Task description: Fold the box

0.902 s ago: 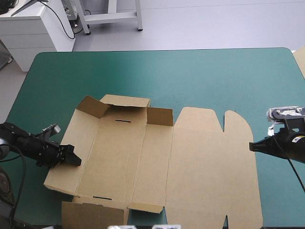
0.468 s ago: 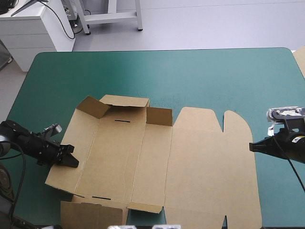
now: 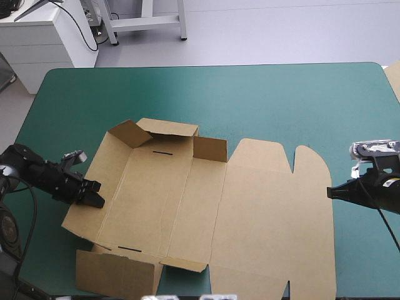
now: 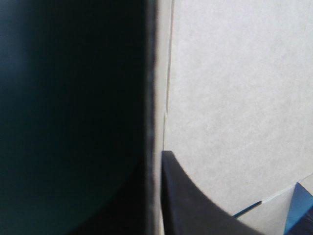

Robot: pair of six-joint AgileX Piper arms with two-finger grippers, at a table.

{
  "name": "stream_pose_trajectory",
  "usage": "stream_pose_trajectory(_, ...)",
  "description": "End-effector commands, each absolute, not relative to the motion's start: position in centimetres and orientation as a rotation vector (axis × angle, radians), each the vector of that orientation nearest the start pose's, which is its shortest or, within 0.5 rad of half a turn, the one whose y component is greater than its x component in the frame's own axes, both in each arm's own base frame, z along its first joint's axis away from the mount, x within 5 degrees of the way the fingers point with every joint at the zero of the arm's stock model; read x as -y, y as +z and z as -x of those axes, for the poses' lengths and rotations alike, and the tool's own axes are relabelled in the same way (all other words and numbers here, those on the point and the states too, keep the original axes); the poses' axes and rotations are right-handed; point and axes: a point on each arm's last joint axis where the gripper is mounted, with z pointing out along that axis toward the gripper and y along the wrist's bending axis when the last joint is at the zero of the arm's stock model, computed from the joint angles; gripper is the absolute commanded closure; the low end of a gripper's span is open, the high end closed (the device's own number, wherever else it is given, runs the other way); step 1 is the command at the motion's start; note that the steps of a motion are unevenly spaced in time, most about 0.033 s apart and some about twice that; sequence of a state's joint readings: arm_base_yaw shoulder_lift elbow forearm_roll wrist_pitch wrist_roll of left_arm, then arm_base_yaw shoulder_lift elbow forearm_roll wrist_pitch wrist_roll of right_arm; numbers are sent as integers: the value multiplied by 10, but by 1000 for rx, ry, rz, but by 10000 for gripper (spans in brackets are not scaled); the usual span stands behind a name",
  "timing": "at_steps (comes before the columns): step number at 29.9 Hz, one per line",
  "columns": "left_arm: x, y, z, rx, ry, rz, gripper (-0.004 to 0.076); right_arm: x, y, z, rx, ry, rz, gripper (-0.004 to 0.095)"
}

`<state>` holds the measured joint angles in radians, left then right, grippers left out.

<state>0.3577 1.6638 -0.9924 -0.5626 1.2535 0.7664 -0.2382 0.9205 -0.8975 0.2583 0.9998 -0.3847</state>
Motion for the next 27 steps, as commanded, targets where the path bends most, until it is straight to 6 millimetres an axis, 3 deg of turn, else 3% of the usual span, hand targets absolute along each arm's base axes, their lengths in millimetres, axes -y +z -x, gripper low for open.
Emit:
stream_pose_trajectory(1, -36, 237, -285, -2868, -813, -414, 731, 20, 350, -163, -2384, 43, 90, 929)
stream_pose_trajectory(12, 22, 321, -341, -2518, -289, -874, 731, 20, 349, -162, -2397, 51, 88, 929)
stream_pose_trajectory(19, 70, 357, -352, -2262, 73, -1133, 731, 19, 349, -162, -2405, 57, 90, 929)
stream_pose_trajectory(27, 140, 376, -350, -1879, 346, -1338, 731, 19, 348, -161, -2414, 63, 86, 929)
